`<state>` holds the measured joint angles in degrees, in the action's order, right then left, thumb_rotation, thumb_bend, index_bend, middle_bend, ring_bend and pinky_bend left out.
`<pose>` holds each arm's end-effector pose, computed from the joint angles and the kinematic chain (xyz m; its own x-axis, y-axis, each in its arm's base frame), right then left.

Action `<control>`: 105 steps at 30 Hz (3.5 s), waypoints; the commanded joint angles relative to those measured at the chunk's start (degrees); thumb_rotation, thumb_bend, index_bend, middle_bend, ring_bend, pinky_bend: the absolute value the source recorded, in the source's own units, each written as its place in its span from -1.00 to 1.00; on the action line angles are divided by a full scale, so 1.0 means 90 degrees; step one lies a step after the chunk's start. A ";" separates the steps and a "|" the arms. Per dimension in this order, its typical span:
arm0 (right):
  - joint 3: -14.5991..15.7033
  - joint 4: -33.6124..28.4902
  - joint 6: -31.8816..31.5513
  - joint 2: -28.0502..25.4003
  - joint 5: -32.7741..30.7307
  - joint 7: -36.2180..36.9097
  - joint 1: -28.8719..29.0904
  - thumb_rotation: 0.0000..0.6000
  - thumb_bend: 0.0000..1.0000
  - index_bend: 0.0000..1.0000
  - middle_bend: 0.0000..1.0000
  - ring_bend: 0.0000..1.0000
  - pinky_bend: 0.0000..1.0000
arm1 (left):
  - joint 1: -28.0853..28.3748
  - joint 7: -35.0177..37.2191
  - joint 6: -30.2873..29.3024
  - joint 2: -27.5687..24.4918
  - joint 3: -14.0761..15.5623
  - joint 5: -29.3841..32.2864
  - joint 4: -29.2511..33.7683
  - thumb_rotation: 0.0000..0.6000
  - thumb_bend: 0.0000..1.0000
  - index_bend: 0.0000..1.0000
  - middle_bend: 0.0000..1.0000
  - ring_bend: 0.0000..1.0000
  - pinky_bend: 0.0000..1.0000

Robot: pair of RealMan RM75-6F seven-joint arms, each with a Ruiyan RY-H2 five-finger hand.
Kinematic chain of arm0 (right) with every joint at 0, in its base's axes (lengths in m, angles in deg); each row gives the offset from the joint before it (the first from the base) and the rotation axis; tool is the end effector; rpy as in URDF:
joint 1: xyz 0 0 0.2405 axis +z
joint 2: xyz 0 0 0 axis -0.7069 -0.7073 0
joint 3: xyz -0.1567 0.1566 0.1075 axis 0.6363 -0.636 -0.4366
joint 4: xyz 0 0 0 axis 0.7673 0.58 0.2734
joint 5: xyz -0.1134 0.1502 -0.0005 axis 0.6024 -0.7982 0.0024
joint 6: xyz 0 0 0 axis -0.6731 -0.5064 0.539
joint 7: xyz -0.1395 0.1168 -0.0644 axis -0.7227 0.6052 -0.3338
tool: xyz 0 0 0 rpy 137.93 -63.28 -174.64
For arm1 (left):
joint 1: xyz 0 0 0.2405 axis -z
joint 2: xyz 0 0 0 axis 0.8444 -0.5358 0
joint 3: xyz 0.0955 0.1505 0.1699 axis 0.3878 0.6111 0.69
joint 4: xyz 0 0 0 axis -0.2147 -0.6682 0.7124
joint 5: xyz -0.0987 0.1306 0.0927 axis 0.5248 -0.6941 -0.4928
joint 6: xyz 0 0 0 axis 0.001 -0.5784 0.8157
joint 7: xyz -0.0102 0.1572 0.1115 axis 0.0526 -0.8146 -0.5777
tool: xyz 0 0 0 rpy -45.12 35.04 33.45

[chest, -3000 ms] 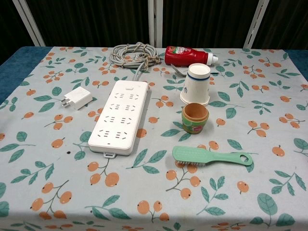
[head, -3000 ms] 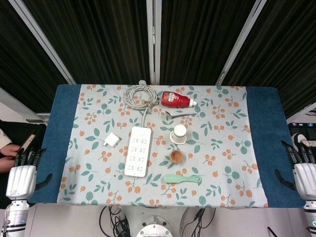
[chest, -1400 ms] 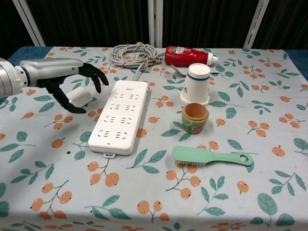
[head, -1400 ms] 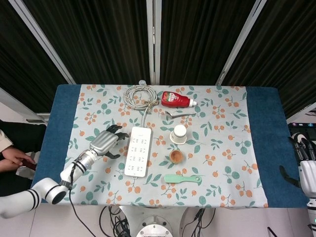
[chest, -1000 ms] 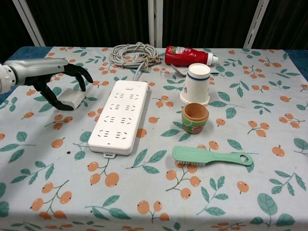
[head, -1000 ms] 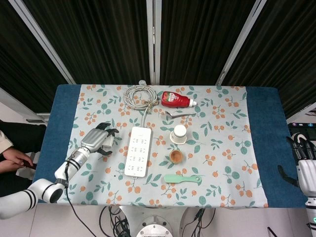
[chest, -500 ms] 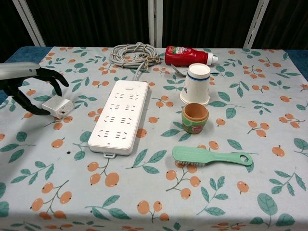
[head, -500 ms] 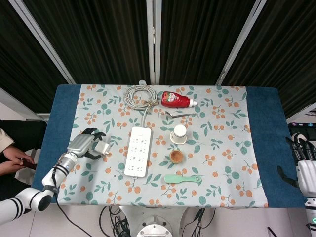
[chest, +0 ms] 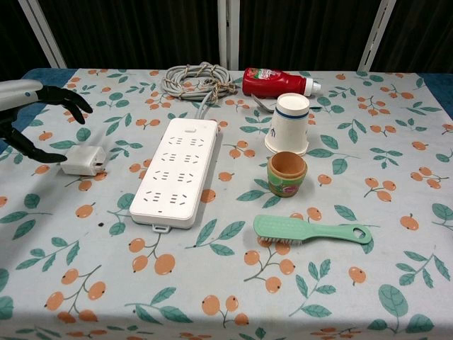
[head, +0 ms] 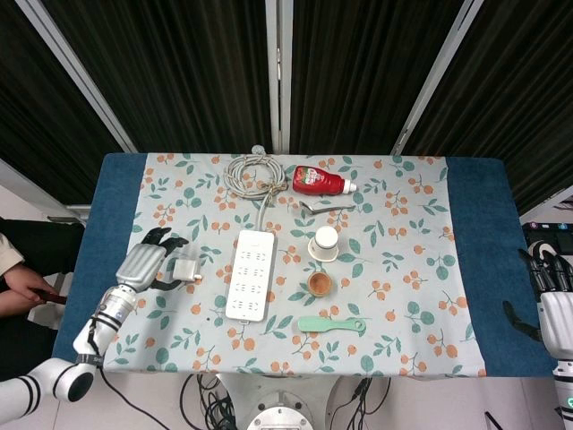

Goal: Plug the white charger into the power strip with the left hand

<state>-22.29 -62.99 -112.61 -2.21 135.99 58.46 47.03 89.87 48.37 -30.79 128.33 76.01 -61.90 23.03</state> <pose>-0.2986 -0.2183 0.2066 0.3866 0.0874 0.9181 -0.9217 0.0040 0.3878 -0.2191 0.3506 0.0283 0.3550 0.2832 0.8909 0.9196 -0.2776 -0.2782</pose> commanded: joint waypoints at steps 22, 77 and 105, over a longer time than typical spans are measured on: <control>0.0017 -0.0017 0.0026 0.0022 0.0009 -0.0014 0.0003 1.00 -0.49 -0.95 -0.70 -1.00 -0.93 | -0.0188 -0.0400 0.0230 0.0593 0.0029 0.0147 -0.0366 1.00 -0.66 -0.57 -0.44 -0.95 -1.00; 0.0032 0.0118 -0.0140 0.0083 0.0012 0.0159 -0.0146 1.00 -0.49 -0.95 -0.69 -1.00 -0.93 | 0.0125 -0.1900 0.0302 -0.0420 -0.0122 -0.0196 -0.0017 1.00 -0.25 0.21 0.22 -0.14 -0.47; 0.0025 0.0095 -0.0170 0.0092 -0.0046 0.0122 -0.0215 1.00 -0.49 -0.95 -0.69 -1.00 -0.93 | 0.0713 -0.0938 0.1244 -0.0277 -0.0169 0.0060 -0.0388 1.00 -0.24 -0.06 0.03 -0.23 -0.58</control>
<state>-22.06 -62.13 -114.15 -1.38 135.59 59.55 45.10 96.15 40.34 -19.53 125.77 74.43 -61.52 19.35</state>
